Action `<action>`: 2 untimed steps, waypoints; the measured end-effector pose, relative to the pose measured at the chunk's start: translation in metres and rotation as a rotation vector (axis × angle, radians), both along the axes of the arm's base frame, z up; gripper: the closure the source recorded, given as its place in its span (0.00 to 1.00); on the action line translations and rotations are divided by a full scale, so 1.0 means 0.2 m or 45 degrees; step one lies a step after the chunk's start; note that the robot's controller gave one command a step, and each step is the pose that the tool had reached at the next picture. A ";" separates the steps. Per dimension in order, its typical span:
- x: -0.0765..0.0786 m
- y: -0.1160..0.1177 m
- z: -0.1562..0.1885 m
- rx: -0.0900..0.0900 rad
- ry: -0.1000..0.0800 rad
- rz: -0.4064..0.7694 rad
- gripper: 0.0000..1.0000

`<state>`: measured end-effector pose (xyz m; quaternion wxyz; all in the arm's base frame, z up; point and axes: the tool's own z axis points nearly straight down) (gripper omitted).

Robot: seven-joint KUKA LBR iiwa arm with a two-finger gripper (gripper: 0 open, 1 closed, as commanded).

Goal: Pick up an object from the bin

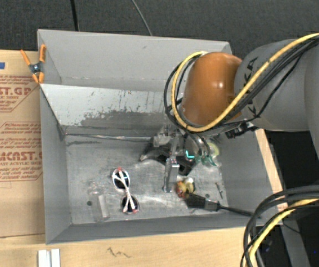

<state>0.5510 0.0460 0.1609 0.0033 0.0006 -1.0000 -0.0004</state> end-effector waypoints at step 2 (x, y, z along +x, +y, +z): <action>0.25 -0.06 -0.29 0.017 -0.120 -0.164 1.00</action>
Offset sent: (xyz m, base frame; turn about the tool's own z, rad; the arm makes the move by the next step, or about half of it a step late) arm 0.0233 -0.0158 -0.0909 0.1275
